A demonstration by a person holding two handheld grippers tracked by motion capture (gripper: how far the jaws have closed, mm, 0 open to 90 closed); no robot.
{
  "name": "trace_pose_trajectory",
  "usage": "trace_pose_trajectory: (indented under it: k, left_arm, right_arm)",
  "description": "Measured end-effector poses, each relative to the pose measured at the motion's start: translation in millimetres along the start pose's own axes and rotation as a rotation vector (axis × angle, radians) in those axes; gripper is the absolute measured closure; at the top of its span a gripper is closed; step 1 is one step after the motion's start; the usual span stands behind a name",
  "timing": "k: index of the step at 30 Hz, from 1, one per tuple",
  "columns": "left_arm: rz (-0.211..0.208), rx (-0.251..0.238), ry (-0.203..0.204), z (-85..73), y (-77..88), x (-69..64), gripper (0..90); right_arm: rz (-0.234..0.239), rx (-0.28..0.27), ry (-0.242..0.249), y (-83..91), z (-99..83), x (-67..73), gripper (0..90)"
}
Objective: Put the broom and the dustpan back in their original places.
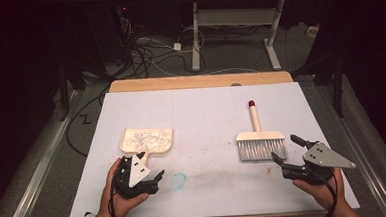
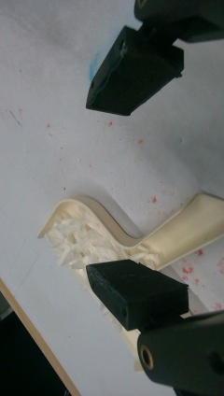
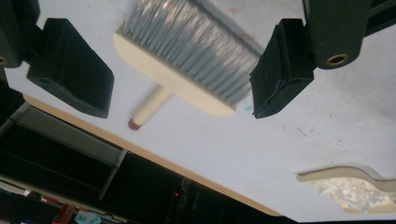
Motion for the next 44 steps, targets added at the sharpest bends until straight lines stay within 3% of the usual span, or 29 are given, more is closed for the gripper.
trace_pose_trajectory:
  k: [3,6,9,11,14,18,22,31,44]
  left_arm:
    - [0.003,0.014,-0.015,-1.3,-0.5,-0.9,17.9]
    - [0.005,0.003,-0.001,0.4,0.2,-1.0,17.8]
    - [0.003,0.009,-0.035,-0.1,1.8,-3.6,17.8]
    - [0.001,-0.001,-0.027,1.1,2.5,-3.5,17.8]
    - [0.000,-0.009,-0.030,1.6,2.6,-3.8,17.8]
    - [-0.003,0.013,-0.068,-0.3,-0.2,-6.1,17.8]
    - [-0.002,0.009,-0.064,1.2,-1.5,-6.9,17.9]
    - [0.005,0.016,-0.074,1.8,-2.0,-8.1,17.9]
    - [0.002,0.020,-0.073,2.2,-6.0,-6.7,17.8]
  right_arm:
    - [0.010,0.029,0.048,4.8,-11.2,4.3,21.8]
    - [0.013,0.037,0.026,7.7,-14.7,4.9,22.0]
    - [-0.003,0.040,0.062,8.5,-15.0,5.7,22.0]
    - [-0.001,0.034,0.048,10.5,-13.4,7.0,22.0]
    - [-0.016,0.031,0.075,10.9,-12.9,7.9,22.0]
    - [-0.010,0.048,0.085,7.7,-18.3,8.3,22.0]
    - [-0.007,0.054,0.064,5.5,-20.0,7.3,22.0]
    - [-0.005,0.030,0.069,9.7,-14.8,8.2,22.0]
    - [0.006,0.047,0.064,6.1,-20.0,7.8,21.9]
Point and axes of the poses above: each handheld gripper's, and its own axes: y roughly backward along the jaws, z roughly out of its top, x roughly to its left, the point moved 7 cm from there along -y, roughly forward along the jaws, and after that the axes turned 10 degrees about -x, right-handed, at the moved point
